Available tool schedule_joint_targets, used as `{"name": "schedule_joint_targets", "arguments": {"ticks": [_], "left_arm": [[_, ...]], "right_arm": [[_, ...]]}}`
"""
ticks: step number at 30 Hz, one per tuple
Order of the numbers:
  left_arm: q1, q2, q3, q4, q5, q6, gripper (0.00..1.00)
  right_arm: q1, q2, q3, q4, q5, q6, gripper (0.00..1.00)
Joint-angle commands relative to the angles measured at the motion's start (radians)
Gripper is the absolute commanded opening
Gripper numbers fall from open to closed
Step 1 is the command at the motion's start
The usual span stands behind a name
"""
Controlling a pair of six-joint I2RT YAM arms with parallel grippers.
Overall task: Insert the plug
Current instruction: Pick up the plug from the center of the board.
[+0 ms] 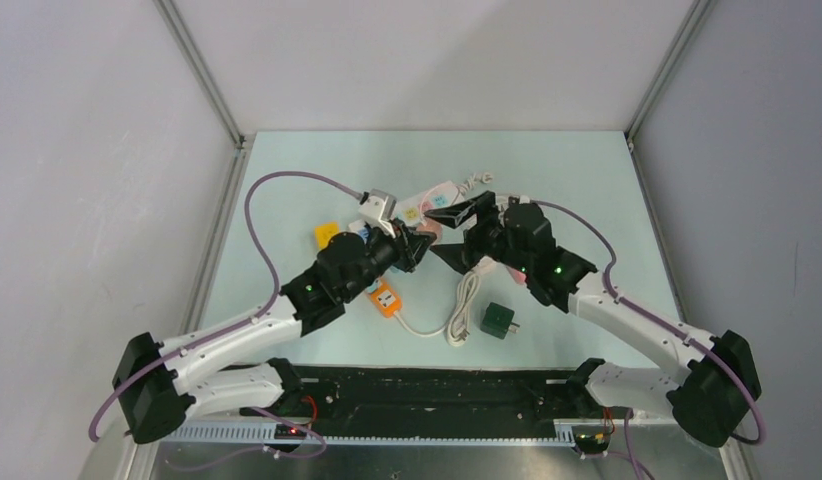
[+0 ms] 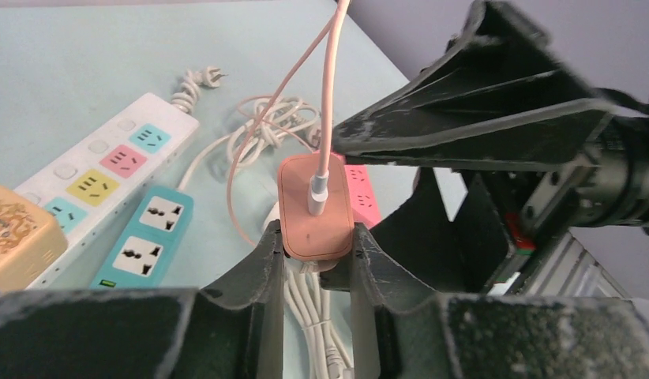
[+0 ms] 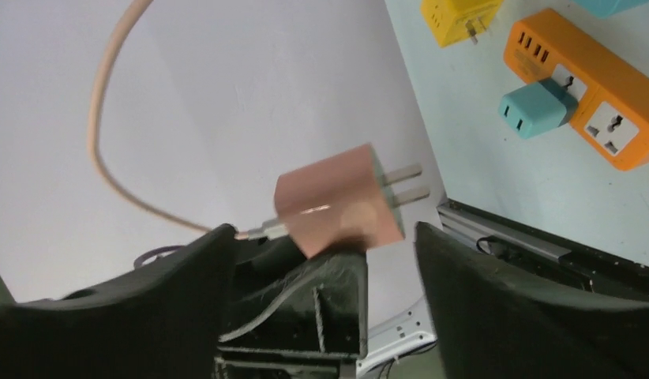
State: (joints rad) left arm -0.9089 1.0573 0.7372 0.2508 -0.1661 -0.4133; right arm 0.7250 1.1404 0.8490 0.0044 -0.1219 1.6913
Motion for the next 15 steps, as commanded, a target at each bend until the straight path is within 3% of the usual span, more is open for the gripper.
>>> {"name": "schedule_joint_targets", "arguments": {"ticks": [1,3,7,10,15], "left_arm": [[0.005,-0.032,0.034,0.002,-0.061,0.05,0.0],[0.005,-0.052,0.032,-0.034,-0.062,0.067,0.0],[0.006,-0.101,0.033,-0.108,-0.028,0.104,0.0],[0.007,-0.146,0.039,-0.173,0.02,0.145,0.0],[0.006,-0.21,0.056,-0.335,0.121,0.22,0.0]], "right_arm": [[-0.037,-0.033,0.056,-0.032,-0.074,-0.097,0.94],[-0.062,-0.052,0.06,-0.044,-0.106,-0.151,0.99],[-0.117,-0.11,0.059,-0.083,-0.144,-0.34,0.97],[-0.16,-0.146,0.053,0.008,-0.212,-0.542,0.98],[-0.213,-0.126,0.058,0.175,-0.577,-0.852,0.97]]}}
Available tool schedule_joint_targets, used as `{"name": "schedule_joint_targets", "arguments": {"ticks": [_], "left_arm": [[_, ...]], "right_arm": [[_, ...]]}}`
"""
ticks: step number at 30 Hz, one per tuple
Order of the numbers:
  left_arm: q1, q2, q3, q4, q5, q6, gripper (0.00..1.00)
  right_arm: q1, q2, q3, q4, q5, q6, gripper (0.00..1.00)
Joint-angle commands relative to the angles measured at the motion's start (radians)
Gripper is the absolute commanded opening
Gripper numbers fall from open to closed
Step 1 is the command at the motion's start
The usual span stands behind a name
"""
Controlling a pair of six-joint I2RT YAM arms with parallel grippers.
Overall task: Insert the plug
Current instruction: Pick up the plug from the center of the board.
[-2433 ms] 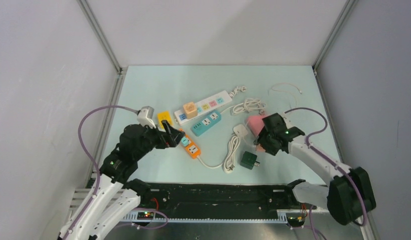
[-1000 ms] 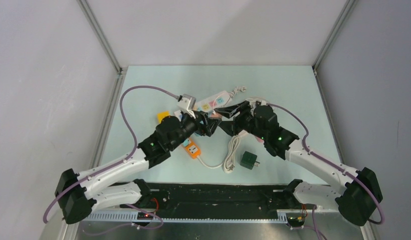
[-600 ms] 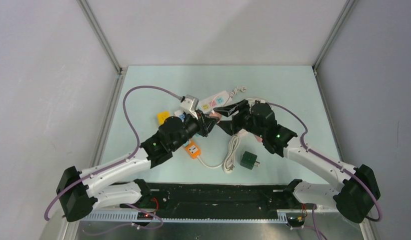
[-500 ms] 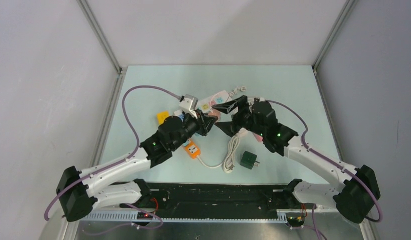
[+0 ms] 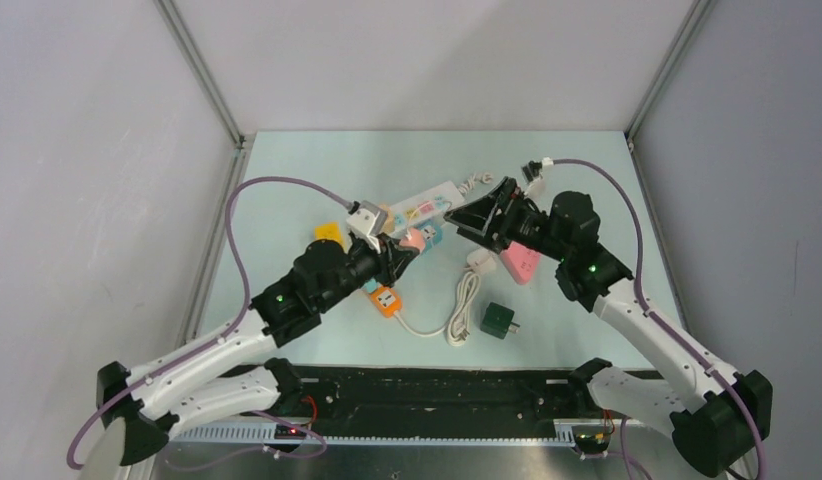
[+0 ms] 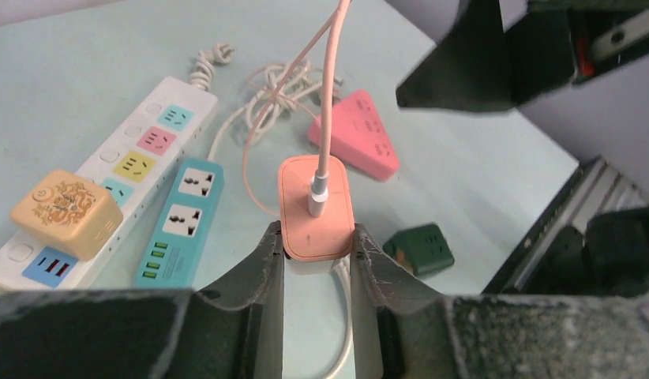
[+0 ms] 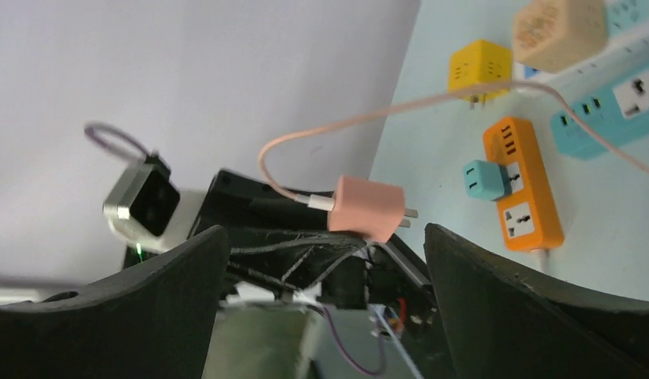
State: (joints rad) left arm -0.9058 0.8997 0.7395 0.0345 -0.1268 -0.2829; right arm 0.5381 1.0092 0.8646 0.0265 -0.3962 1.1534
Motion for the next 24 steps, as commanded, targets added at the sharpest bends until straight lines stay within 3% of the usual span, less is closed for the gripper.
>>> {"name": "schedule_joint_targets", "arguments": {"ticks": [1,4,7,10,20,22,24], "left_arm": [[0.003,-0.074,0.056,-0.144,0.088,0.094,0.0],[0.003,-0.127,0.048,-0.169,0.136,0.107,0.0],[0.004,-0.19,0.038,-0.193,0.216,0.112,0.0],[0.003,-0.215,0.049,-0.227,0.285,0.126,0.0],[0.003,-0.212,0.068,-0.253,0.418,0.146,0.0],[0.004,-0.204,0.076,-0.254,0.455,0.15,0.0],[0.003,-0.195,0.079,-0.258,0.498,0.158,0.0]], "right_arm": [[-0.025,0.01,0.045,0.153,-0.338,-0.346,0.97],[0.01,0.037,0.079,0.082,-0.442,-0.529,0.95],[0.085,0.047,0.121,-0.093,-0.414,-0.695,0.94],[0.143,0.047,0.132,-0.122,-0.418,-0.805,0.95],[0.206,0.082,0.147,-0.069,-0.372,-0.854,0.99],[0.212,0.09,0.15,-0.064,-0.376,-0.859,0.97],[0.215,0.104,0.169,-0.079,-0.402,-0.864,0.87]]}}
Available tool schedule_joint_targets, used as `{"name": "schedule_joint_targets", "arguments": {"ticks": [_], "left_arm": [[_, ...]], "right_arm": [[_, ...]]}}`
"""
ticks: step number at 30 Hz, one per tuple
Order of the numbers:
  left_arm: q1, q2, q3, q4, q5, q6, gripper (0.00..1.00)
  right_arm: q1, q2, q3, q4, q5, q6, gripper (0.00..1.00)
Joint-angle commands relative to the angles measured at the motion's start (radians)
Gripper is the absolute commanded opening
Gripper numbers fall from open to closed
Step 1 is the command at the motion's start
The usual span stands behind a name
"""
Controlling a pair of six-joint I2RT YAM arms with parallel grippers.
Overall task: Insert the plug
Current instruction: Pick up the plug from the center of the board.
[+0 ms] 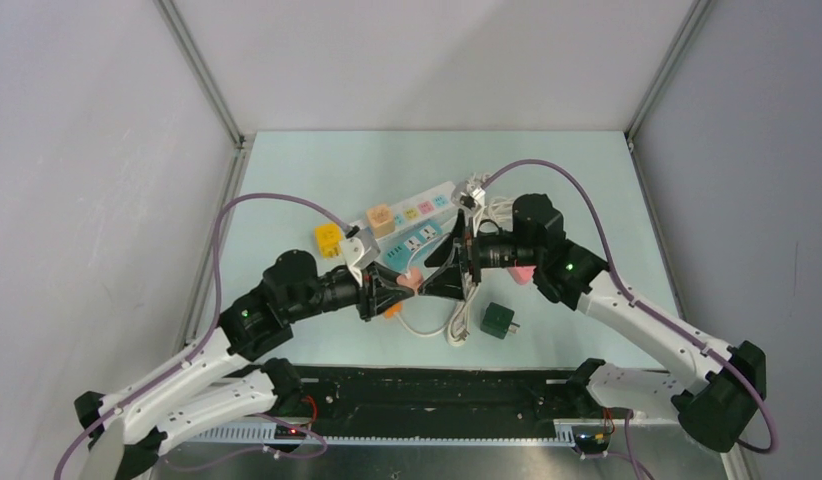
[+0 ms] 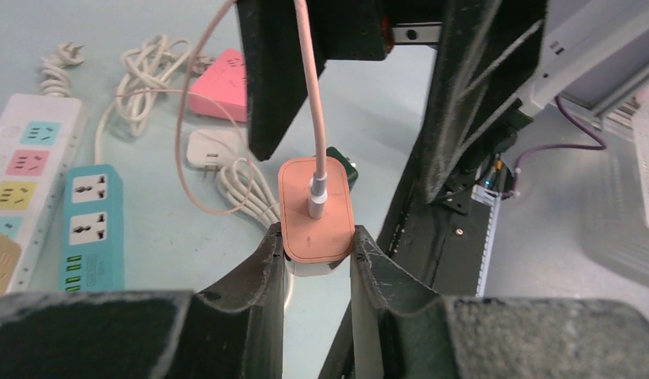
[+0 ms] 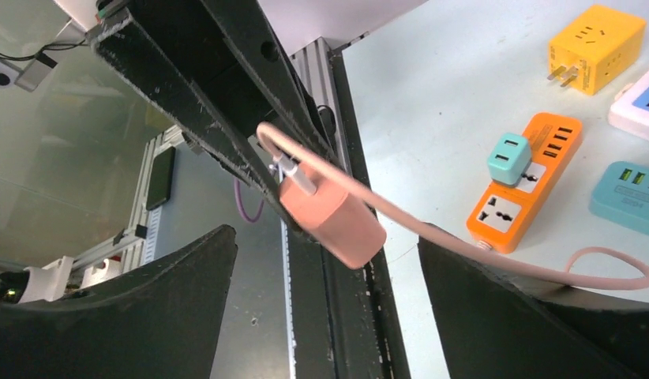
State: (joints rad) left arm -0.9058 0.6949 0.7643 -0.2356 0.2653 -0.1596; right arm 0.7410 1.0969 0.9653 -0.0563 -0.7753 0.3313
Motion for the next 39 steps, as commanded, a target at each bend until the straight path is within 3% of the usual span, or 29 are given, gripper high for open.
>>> {"name": "schedule_joint_targets", "arguments": {"ticks": [1,7,15,19,26,29,30,32,34,39], "left_arm": [[0.004,0.015,0.056,0.011,0.117,0.034,0.0],[0.002,0.02,0.063,0.003,0.2,0.044,0.0],[0.004,-0.009,0.06,-0.02,0.349,0.08,0.0],[0.003,0.002,0.06,-0.025,0.347,0.083,0.0],[0.003,0.026,0.067,-0.027,0.321,0.09,0.0],[0.004,0.026,0.063,-0.028,0.311,0.094,0.0],[0.004,0.027,0.062,-0.028,0.307,0.095,0.0],[0.003,0.031,0.059,-0.028,0.301,0.093,0.0],[0.004,0.034,0.058,-0.028,0.298,0.09,0.0],[0.003,0.033,0.056,-0.031,0.29,0.089,0.0]], "right_arm": [[0.011,0.028,0.077,-0.006,-0.041,-0.046,0.82],[0.05,0.06,0.105,-0.078,-0.069,-0.14,0.59],[0.053,0.093,0.131,-0.115,-0.343,-0.165,0.56],[0.068,0.092,0.154,-0.172,-0.345,-0.219,0.51],[0.111,0.124,0.202,-0.302,-0.295,-0.306,0.32],[0.116,0.141,0.214,-0.336,-0.284,-0.328,0.33],[0.116,0.145,0.217,-0.346,-0.288,-0.328,0.44],[0.116,0.159,0.223,-0.356,-0.297,-0.329,0.55],[0.117,0.167,0.228,-0.367,-0.294,-0.328,0.59],[0.125,0.177,0.238,-0.396,-0.29,-0.362,0.55]]}}
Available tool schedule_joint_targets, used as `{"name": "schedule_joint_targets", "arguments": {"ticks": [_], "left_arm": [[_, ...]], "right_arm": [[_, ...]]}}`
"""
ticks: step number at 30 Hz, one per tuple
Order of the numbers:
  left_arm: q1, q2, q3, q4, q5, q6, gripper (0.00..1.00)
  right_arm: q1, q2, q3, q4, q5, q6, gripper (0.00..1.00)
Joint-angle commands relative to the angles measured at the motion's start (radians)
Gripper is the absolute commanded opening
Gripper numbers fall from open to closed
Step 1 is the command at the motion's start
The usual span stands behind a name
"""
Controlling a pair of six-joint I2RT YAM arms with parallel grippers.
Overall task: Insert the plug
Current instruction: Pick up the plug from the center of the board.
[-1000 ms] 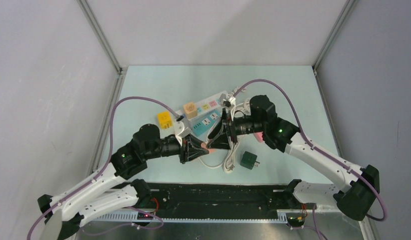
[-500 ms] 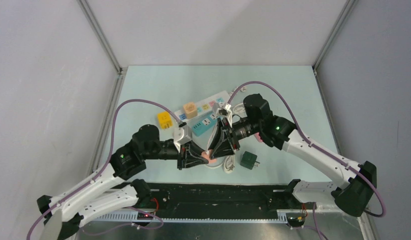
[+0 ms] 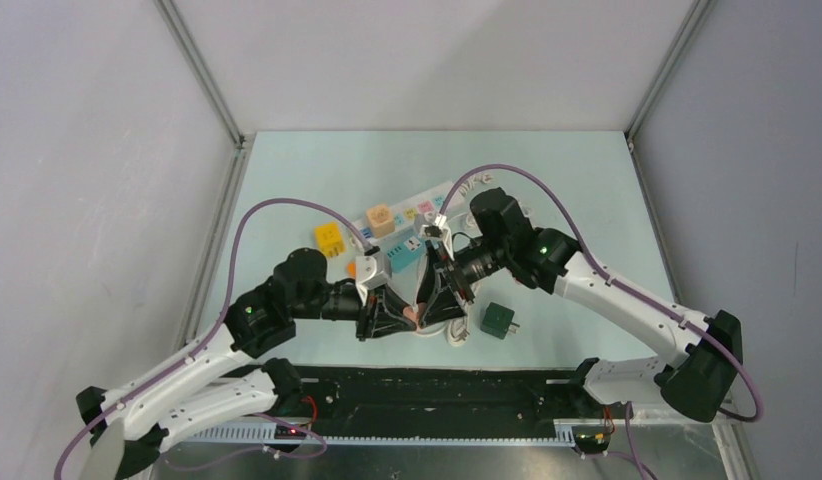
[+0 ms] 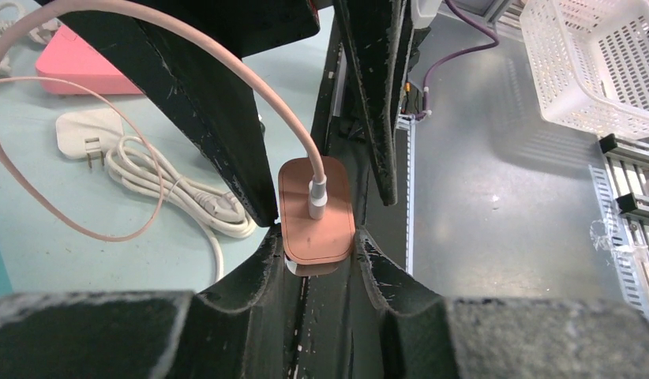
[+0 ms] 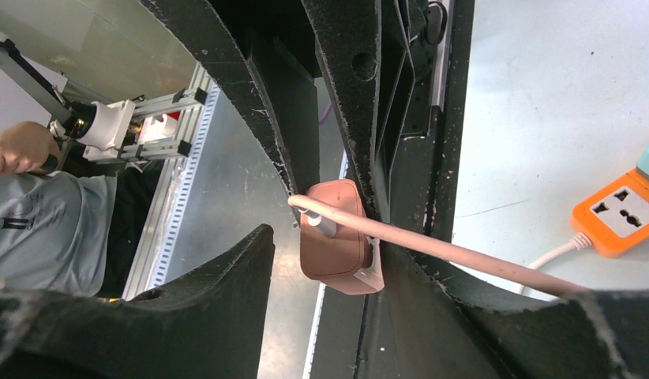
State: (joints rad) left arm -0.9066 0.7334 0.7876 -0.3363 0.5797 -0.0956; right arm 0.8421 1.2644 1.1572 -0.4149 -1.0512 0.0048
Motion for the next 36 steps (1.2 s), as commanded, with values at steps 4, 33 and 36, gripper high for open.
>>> {"name": "schedule_joint_targets", "arguments": {"ticks": [4,33,36], "left_arm": [[0.004,-0.011,0.034,0.071,-0.033,0.027,0.0],[0.004,-0.049,0.038,0.072,-0.018,0.016,0.0],[0.004,-0.061,0.035,0.072,-0.002,0.021,0.0]], "right_arm": [[0.034,0.01,0.051,-0.056,0.004,-0.056,0.54],[0.144,-0.062,0.007,-0.028,0.232,-0.227,0.42],[0.139,-0.062,0.006,-0.029,0.209,-0.217,0.35]]}}
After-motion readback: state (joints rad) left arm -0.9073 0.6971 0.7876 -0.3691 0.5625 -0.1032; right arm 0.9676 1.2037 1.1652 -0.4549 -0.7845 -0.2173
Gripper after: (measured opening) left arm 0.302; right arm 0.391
